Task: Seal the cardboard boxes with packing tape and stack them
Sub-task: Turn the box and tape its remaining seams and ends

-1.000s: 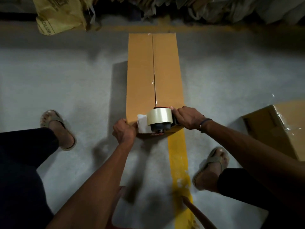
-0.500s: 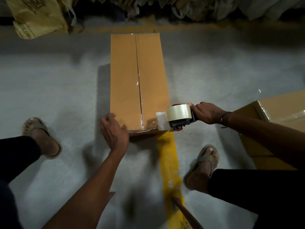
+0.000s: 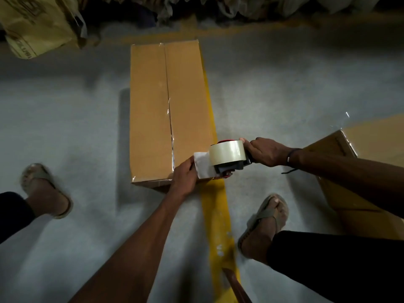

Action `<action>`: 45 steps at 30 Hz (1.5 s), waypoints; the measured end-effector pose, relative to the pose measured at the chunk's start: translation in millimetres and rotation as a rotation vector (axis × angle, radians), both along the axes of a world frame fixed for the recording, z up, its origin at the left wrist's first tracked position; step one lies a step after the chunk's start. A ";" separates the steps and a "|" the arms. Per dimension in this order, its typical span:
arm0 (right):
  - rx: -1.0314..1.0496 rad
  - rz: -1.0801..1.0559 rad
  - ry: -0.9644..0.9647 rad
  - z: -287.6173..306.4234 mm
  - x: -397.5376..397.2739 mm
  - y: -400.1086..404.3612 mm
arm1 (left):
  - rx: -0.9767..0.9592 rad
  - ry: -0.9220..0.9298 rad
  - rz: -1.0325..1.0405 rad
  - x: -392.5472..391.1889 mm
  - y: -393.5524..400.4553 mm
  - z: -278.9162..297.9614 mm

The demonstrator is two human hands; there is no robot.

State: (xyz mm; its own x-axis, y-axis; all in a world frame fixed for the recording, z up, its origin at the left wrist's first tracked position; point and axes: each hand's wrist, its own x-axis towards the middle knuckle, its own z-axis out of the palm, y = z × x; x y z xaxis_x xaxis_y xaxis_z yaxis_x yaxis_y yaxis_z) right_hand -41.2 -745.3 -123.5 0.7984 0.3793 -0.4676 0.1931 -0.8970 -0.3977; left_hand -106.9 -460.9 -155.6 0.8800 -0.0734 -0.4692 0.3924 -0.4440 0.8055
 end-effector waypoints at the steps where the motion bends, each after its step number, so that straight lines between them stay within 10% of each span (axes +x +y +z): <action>1: 0.006 0.004 0.003 -1.7 1.3 -2.3 | -0.004 0.011 0.040 0.5 -1.4 -1.9; 11: -0.059 -0.047 0.064 -10.6 1.6 -37.8 | -0.177 0.155 0.125 12.8 -16.9 0.8; 18: -0.050 -0.034 0.141 -9.6 21.6 -15.2 | -0.292 0.577 0.108 60.4 -56.2 -0.9; 35: -0.050 -0.068 0.176 -15.9 24.3 -16.4 | -0.244 0.438 0.251 56.1 -71.2 26.6; 45: -0.212 -0.040 -0.174 -20.9 -5.3 -15.3 | -0.081 0.312 0.171 31.6 -68.0 16.7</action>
